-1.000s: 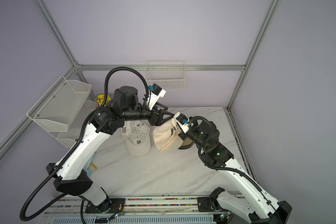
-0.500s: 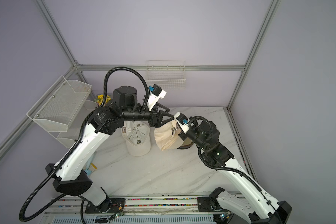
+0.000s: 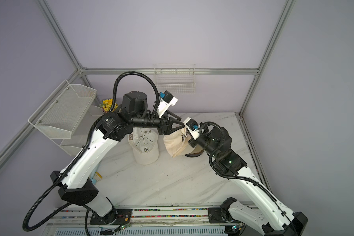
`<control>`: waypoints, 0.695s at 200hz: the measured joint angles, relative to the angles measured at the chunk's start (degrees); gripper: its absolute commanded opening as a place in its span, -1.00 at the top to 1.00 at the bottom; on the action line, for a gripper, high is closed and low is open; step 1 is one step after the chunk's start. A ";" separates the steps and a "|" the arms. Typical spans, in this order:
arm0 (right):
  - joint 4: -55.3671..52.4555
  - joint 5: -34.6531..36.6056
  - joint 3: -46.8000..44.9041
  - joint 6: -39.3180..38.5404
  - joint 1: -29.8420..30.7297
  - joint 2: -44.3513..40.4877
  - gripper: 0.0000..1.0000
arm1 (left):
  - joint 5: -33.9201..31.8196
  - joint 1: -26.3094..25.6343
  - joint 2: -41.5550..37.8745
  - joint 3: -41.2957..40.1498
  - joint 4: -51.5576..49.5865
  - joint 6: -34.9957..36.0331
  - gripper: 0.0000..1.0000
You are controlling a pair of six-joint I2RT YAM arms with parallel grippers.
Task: Open the adjustable buckle of the baseball cap
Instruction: Open the adjustable buckle on the baseball cap.
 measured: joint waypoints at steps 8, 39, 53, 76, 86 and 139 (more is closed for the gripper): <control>0.00 -0.04 0.00 0.02 0.00 0.02 1.00 | 0.24 -0.04 0.44 0.00 -0.02 0.00 0.00; -0.02 -0.09 0.00 0.07 0.00 0.26 1.00 | 0.50 -0.20 1.46 0.00 -0.22 0.00 0.32; -0.02 -0.09 0.00 0.07 0.00 0.28 1.00 | 0.59 -0.33 1.51 0.00 -0.42 -0.02 0.50; -0.02 -0.07 0.00 0.07 0.00 0.28 1.00 | 0.76 -0.46 1.51 0.00 -0.44 -0.09 0.75; -0.02 -0.02 0.00 0.07 0.00 0.26 1.00 | 0.76 -0.48 1.51 0.00 -0.44 -0.20 0.86; -0.74 1.05 1.42 1.60 0.00 1.84 1.00 | 0.59 -0.72 1.51 0.00 -0.44 -0.20 1.00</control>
